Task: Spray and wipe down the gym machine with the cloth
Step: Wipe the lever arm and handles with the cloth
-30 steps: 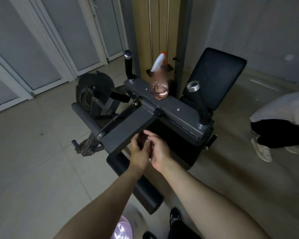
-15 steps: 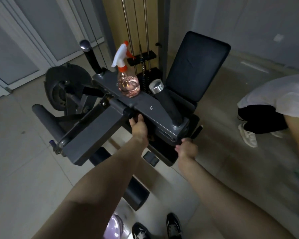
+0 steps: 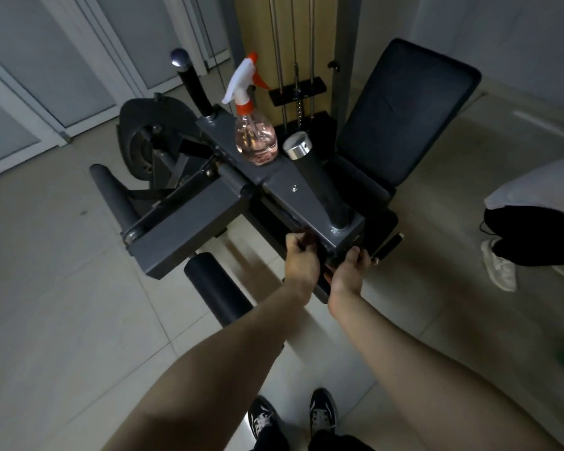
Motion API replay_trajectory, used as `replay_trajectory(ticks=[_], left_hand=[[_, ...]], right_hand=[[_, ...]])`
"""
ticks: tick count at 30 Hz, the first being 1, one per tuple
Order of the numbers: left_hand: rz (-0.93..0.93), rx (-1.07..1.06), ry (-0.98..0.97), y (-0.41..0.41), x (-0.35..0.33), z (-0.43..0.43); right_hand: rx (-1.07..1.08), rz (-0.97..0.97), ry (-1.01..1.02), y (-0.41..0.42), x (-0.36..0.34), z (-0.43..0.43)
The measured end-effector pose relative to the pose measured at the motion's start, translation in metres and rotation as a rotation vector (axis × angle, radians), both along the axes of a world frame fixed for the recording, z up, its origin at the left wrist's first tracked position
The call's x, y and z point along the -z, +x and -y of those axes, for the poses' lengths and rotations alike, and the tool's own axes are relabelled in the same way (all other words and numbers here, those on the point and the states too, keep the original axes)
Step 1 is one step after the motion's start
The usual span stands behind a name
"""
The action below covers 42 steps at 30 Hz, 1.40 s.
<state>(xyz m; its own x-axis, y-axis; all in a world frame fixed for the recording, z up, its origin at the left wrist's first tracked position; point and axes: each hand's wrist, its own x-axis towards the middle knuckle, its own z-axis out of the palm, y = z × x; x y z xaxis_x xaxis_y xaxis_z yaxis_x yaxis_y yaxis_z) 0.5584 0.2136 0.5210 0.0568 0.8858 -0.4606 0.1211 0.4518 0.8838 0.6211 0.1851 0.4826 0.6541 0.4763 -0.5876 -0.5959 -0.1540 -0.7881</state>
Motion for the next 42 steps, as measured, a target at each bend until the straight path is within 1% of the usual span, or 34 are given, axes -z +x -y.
replay_trajectory(ticks=[3, 4, 6, 7, 9, 12, 15, 17, 18, 20, 21, 24, 26, 28, 30, 34, 36, 39, 40, 42], left_hand=[[-0.004, 0.138, -0.014, -0.008, -0.005, 0.013], [-0.024, 0.208, -0.015, -0.013, -0.006, 0.018], [-0.043, 0.329, -0.004, -0.026, -0.006, 0.031], [-0.037, 0.345, -0.005, -0.036, -0.007, 0.038], [-0.022, 0.286, -0.001, -0.064, -0.010, 0.045], [-0.009, 0.159, -0.026, -0.117, -0.017, 0.045], [-0.011, 0.086, 0.004, -0.177, -0.025, 0.041], [-0.031, 0.055, 0.034, -0.217, -0.032, 0.038], [-0.052, 0.030, 0.058, -0.237, -0.038, 0.038], [-0.116, -0.008, 0.101, -0.291, -0.045, 0.037], [-0.141, -0.028, 0.116, -0.305, -0.049, 0.035], [-0.197, -0.049, 0.167, -0.389, -0.058, 0.038], [-0.131, -0.087, 0.160, -0.434, -0.066, 0.043], [-0.040, -0.124, 0.112, -0.479, -0.074, 0.050], [-0.006, -0.126, 0.084, -0.513, -0.078, 0.052], [0.058, -0.134, 0.061, -0.546, -0.095, 0.046], [0.100, -0.119, 0.060, -0.559, -0.104, 0.041], [0.221, -0.125, 0.045, -0.574, -0.109, 0.030], [0.227, -0.137, 0.056, -0.580, -0.108, 0.023], [0.176, -0.148, 0.090, -0.594, -0.101, 0.007]], right_hand=[[-0.038, -0.010, -0.018, -0.014, 0.004, 0.007], [-0.076, -0.022, -0.032, -0.022, 0.006, 0.011], [-0.180, -0.094, 0.030, -0.042, 0.013, 0.022], [-0.251, -0.062, 0.011, -0.051, 0.018, 0.027], [-0.305, -0.017, -0.072, -0.066, 0.010, 0.035], [-0.313, -0.021, -0.210, -0.097, 0.000, 0.031], [-0.456, 0.126, -0.251, -0.152, -0.014, 0.023], [-0.516, 0.200, -0.223, -0.194, -0.028, 0.019], [-0.513, 0.204, -0.198, -0.214, -0.035, 0.018], [-0.511, 0.178, -0.120, -0.264, -0.047, 0.021], [-0.516, 0.156, -0.102, -0.276, -0.051, 0.021], [-0.501, 0.059, -0.060, -0.348, -0.060, 0.027], [-0.496, 0.026, -0.010, -0.388, -0.064, 0.029], [-0.488, 0.047, 0.013, -0.431, -0.068, 0.028], [-0.501, 0.038, 0.049, -0.465, -0.078, 0.028], [-0.474, -0.089, 0.202, -0.507, -0.095, 0.020], [-0.481, -0.034, 0.219, -0.524, -0.096, 0.011], [-0.499, 0.073, 0.228, -0.541, -0.094, -0.004], [-0.502, 0.096, 0.232, -0.546, -0.094, -0.010], [-0.497, 0.149, 0.234, -0.557, -0.093, -0.024]])
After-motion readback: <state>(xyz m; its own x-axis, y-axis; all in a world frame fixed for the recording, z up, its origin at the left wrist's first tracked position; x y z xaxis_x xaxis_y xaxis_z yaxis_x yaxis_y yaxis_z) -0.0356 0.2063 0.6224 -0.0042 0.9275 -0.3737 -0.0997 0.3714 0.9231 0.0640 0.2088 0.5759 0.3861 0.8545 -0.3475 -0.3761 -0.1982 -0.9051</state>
